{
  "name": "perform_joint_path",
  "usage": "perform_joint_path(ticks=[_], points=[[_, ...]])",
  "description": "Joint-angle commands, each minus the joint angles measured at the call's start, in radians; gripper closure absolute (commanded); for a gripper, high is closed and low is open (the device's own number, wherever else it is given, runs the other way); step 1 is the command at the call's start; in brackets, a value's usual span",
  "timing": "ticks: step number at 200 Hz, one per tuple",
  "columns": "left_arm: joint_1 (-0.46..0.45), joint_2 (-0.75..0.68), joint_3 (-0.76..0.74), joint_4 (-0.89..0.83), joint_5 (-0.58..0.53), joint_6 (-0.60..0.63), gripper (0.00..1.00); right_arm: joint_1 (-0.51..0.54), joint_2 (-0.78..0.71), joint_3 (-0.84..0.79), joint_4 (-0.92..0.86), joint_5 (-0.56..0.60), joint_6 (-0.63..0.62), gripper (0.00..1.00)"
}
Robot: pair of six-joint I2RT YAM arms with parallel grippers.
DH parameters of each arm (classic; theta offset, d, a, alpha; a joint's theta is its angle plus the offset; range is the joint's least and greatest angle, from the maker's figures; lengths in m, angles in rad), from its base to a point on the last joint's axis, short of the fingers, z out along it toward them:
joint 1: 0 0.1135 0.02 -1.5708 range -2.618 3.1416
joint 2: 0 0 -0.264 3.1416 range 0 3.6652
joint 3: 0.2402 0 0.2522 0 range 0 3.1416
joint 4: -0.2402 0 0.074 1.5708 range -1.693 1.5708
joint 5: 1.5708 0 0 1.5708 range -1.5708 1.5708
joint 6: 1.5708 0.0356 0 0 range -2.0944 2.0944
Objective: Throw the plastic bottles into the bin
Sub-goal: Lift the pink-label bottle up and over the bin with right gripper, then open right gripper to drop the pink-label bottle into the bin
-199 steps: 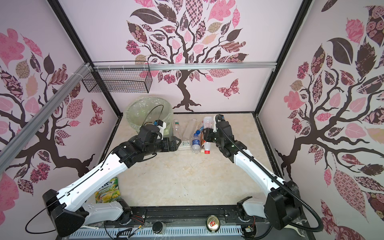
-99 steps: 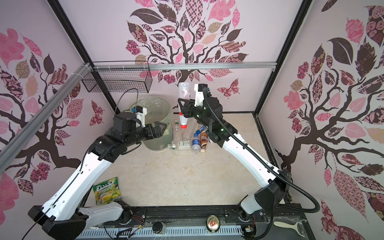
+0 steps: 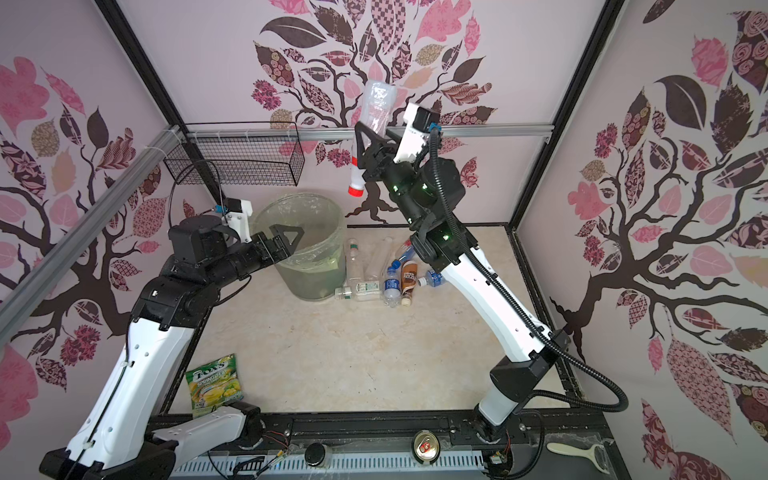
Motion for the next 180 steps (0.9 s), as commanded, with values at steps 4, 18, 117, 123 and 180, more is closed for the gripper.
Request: perform_joint_path(ticks=[4,18,117,123,180], points=[[0.016,-0.031,0.006,0.0,0.023,0.014,0.02,0.001,0.088,0.103,0.087,0.073,0.003,0.49],[0.041,-0.041,-0.008,0.001,0.042,0.013,0.02,0.002,0.174,0.204,0.019,0.046,0.034,0.49],[0.303,-0.097,-0.159,0.035,0.285,-0.041,0.02,0.1,0.76,0.743,-0.36,-0.136,0.066,0.01],[0.304,-0.098,-0.166,0.038,0.284,-0.041,0.02,0.099,0.733,0.698,-0.344,-0.125,0.061,0.01],[0.304,-0.09,-0.198,0.062,0.283,-0.049,0.02,0.097,0.495,0.403,-0.225,-0.051,-0.014,0.01]])
